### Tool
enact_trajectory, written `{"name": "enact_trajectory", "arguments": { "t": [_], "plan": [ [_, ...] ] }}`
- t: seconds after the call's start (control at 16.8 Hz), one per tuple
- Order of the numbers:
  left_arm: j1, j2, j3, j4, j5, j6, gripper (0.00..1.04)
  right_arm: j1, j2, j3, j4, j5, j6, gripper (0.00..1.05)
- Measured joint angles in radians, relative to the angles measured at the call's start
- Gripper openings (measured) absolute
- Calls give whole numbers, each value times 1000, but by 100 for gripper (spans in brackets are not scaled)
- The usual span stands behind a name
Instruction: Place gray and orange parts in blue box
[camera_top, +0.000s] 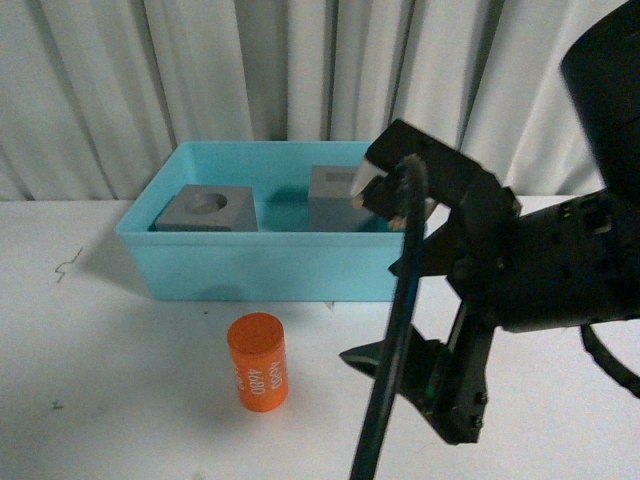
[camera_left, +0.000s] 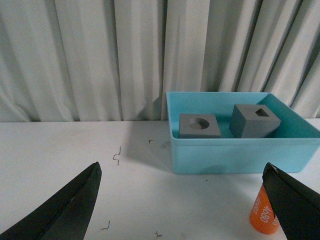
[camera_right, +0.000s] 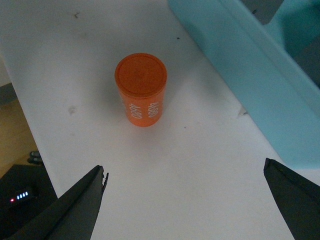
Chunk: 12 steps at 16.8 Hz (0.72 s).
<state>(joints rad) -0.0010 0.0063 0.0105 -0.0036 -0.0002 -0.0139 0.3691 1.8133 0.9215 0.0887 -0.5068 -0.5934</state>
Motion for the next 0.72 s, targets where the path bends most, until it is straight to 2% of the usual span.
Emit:
{"name": "enact_trajectory", "arguments": {
  "t": [0.42, 0.6, 0.72],
  "plan": [
    [0, 0, 0, 0, 0, 0, 98, 106, 148, 140, 29, 14, 41, 98],
    [0, 0, 0, 0, -1, 0, 98, 170, 334, 291, 61, 66, 108, 98],
    [0, 0, 0, 0, 0, 0, 98, 189, 361, 310, 45, 76, 124, 98]
  ]
}}
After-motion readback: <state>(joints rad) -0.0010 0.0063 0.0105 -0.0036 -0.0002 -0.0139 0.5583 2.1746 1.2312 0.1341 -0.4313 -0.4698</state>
